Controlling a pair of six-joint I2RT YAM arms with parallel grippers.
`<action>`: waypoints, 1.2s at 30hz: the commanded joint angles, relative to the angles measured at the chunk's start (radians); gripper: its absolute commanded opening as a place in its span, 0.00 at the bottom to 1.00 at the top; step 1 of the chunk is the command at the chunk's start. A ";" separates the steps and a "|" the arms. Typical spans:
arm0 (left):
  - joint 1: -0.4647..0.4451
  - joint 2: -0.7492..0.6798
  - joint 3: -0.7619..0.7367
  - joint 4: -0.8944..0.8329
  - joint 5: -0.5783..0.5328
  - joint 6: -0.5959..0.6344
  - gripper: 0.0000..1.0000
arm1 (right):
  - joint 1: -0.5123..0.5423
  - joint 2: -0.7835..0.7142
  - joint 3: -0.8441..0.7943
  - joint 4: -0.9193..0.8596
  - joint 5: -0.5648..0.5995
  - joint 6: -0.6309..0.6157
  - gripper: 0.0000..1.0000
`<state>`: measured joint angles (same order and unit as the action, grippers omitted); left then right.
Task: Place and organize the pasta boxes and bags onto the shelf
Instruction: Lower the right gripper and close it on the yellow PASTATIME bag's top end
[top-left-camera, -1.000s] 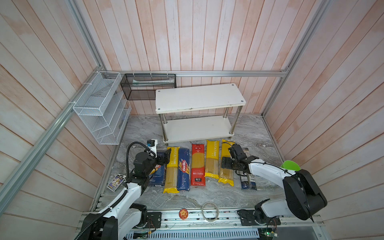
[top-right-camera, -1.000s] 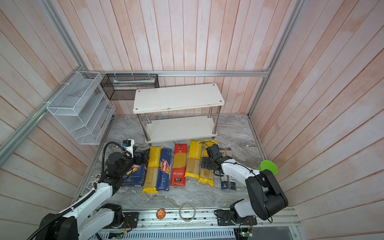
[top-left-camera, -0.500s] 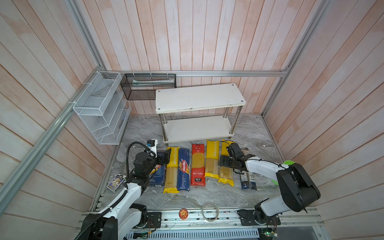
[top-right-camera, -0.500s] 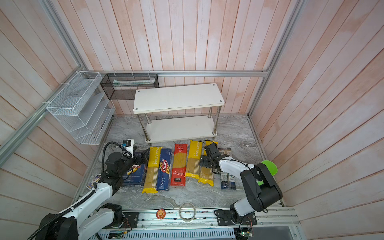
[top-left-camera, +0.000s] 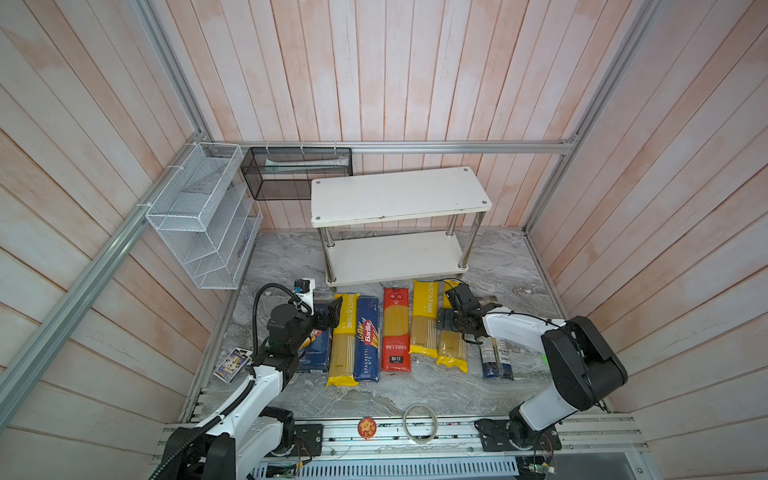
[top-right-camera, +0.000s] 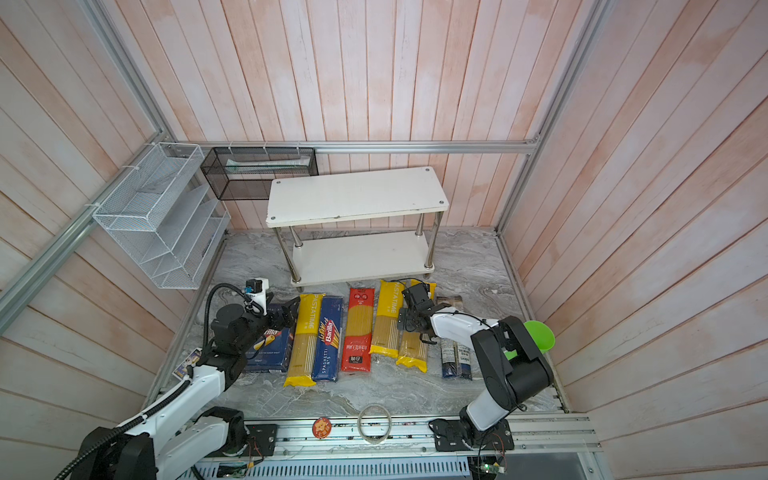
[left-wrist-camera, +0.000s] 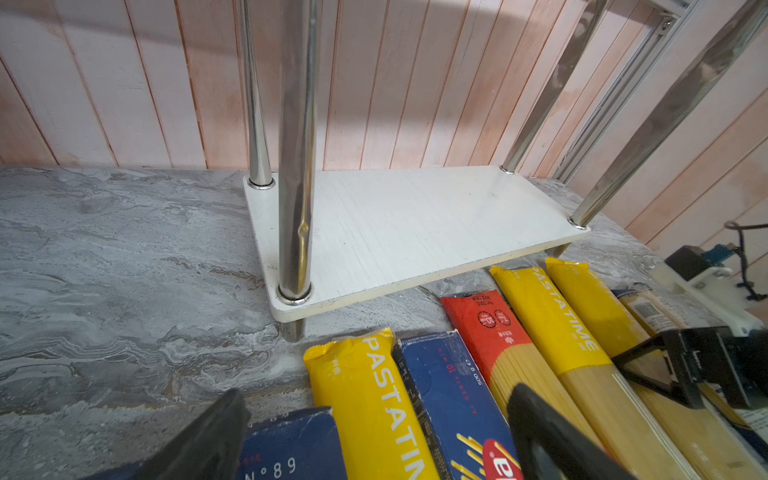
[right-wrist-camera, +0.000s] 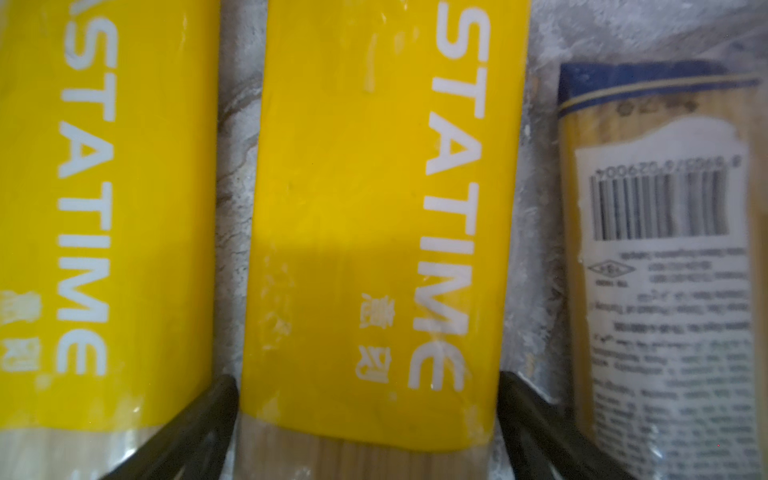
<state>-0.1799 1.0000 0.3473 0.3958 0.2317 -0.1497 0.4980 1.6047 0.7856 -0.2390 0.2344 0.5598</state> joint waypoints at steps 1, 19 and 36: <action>-0.004 -0.015 -0.011 0.003 0.018 0.016 1.00 | 0.017 0.039 0.013 -0.096 0.058 0.012 0.98; -0.004 -0.023 -0.017 0.003 0.018 0.016 1.00 | 0.021 0.009 -0.070 -0.011 0.034 0.035 0.76; -0.004 -0.067 -0.034 -0.017 0.012 0.009 1.00 | 0.021 -0.023 -0.076 0.065 -0.033 -0.077 0.42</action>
<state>-0.1799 0.9642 0.3374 0.3878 0.2386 -0.1501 0.5163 1.5715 0.7170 -0.1230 0.2554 0.5201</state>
